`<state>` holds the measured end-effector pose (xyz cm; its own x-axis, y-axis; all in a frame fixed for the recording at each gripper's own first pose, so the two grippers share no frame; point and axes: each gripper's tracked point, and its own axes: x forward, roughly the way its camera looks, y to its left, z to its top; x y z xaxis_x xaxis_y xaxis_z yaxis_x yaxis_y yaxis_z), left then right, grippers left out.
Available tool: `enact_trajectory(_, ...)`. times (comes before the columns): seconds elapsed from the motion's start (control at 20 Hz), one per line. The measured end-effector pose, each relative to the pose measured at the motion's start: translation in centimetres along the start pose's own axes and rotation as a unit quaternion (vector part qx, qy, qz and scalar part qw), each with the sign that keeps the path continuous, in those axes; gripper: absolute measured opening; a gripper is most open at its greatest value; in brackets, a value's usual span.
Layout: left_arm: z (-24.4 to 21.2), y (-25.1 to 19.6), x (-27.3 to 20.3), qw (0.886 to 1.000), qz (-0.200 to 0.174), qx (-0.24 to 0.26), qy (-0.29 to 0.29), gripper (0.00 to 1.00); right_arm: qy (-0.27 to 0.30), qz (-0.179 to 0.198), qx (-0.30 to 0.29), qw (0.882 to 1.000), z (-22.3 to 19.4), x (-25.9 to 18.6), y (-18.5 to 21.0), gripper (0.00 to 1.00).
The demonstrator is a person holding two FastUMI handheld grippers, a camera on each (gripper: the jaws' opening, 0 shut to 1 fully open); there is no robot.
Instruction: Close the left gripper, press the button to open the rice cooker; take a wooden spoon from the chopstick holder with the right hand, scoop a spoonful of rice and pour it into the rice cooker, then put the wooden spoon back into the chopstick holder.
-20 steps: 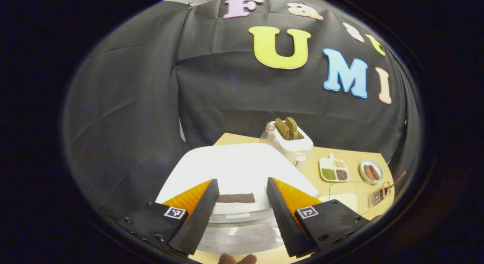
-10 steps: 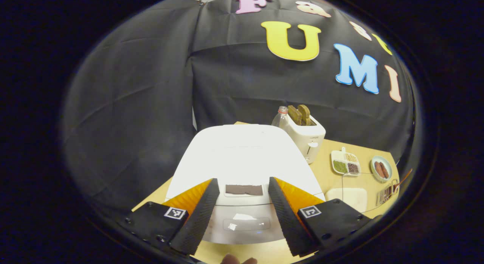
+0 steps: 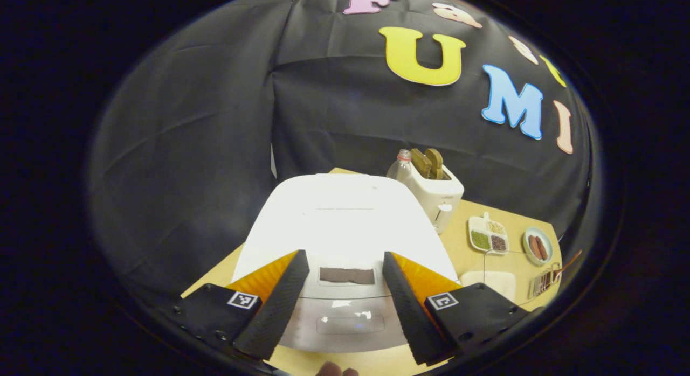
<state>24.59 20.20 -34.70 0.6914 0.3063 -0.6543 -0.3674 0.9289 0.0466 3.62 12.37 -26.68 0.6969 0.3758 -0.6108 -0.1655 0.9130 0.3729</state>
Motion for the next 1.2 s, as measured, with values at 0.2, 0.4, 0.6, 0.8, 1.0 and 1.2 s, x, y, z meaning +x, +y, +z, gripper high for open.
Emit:
enact_trajectory(0.2,-0.2,-0.5,-0.8,1.0,0.0,-0.006,-0.013,0.95,0.001,-0.002,0.003,1.0,-0.1,-0.1,-0.1,0.97)
enact_trajectory(0.4,-0.8,-1.0,-2.9,0.999,-0.023,-0.031,-0.017,0.98,-0.003,-0.007,0.001,1.0,0.2,-0.2,-0.2,0.97)
enact_trajectory(0.6,-1.0,-2.0,-5.6,0.996,-0.063,-0.057,-0.027,1.0,-0.02,-0.018,0.003,1.0,1.3,-0.6,-0.9,0.97)
enact_trajectory(0.8,0.3,-3.3,-9.5,0.992,-0.104,-0.054,-0.054,0.98,-0.041,-0.036,-0.003,0.999,2.8,-1.5,-2.1,0.97)
enact_trajectory(1.0,1.7,-6.0,-15.5,0.983,-0.157,-0.045,-0.084,0.99,-0.073,-0.058,-0.014,0.996,5.5,-2.9,-4.0,0.97)
enact_trajectory(1.2,4.0,-9.3,-23.3,0.969,-0.206,-0.03,-0.131,0.98,-0.136,-0.067,-0.026,0.988,10.4,-5.6,-5.4,0.97)
